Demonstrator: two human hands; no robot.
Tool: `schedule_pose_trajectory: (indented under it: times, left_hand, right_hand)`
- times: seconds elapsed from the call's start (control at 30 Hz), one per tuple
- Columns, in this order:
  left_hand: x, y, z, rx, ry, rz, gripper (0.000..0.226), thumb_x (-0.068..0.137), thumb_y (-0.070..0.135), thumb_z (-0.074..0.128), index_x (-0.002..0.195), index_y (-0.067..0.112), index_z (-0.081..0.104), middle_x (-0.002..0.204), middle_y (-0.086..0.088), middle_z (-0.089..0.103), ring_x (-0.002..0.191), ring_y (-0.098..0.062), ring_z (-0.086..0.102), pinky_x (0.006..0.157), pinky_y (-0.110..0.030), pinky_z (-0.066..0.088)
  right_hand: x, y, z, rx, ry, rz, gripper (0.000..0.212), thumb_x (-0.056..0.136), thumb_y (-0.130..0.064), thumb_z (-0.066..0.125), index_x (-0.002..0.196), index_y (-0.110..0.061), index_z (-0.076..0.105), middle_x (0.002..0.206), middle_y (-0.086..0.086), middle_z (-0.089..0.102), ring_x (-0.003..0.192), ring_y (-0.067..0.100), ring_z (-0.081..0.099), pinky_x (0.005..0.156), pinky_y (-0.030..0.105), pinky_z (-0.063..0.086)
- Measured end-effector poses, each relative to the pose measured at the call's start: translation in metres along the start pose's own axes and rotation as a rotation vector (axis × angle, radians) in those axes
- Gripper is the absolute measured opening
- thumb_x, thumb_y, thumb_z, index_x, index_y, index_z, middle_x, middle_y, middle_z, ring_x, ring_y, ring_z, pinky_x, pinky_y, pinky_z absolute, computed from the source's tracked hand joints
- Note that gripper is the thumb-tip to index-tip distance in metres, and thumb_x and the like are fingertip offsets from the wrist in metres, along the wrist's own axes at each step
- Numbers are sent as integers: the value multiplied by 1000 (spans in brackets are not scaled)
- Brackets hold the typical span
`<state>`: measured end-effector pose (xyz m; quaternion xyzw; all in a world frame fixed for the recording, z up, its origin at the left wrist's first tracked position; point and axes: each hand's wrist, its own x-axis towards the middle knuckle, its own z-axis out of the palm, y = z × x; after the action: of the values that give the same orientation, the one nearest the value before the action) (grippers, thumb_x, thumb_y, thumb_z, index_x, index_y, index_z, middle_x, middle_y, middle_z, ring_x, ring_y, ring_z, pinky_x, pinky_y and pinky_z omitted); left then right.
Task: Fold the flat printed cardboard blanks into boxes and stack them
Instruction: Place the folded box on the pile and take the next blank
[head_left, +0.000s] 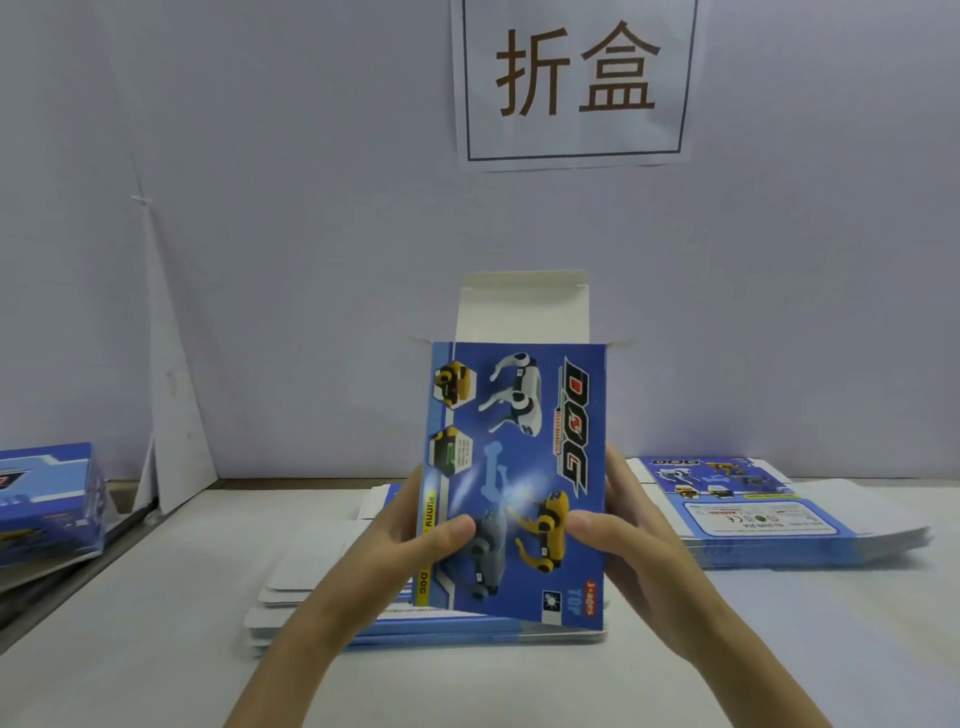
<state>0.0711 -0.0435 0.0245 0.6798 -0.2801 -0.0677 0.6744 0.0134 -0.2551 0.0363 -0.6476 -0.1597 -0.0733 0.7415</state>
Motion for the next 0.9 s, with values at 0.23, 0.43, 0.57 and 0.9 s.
schedule_pose_trajectory:
  times: [0.23,0.43,0.57,0.9]
  left_hand:
    - [-4,9,-34,-126,99,-174,36,94,15,48,69,8,73,61,-6,67,51,-14,64,48,-19,49]
    - [-18,43,-104,-304,421,-105,31,84,33,53,62,21,72,69,1,68,62,-18,65,61,-29,54]
    - [-3,95,-186,-792,890,262,60,87,57,54,133,18,53,141,-12,47,123,-31,51,101,-52,42]
    - [5,-46,-52,1014,-34,-163,55,98,39,47,148,19,33,154,0,31,140,-16,28,114,-33,23]
  right_hand:
    - [23,26,13,-158,33,129,59,74,-68,62,126,-52,39,100,-16,71,96,11,69,78,28,57]
    - [22,56,10,-834,-147,201,45,81,-64,36,124,-51,44,132,-23,46,114,0,48,90,10,37]
    - [23,76,18,-1118,-323,217,46,92,-55,48,135,-44,37,145,-20,35,117,-2,44,92,5,34]
    - [32,101,19,-1636,-390,255,71,98,-48,39,153,-29,-1,162,-5,-2,148,13,6,119,35,11]
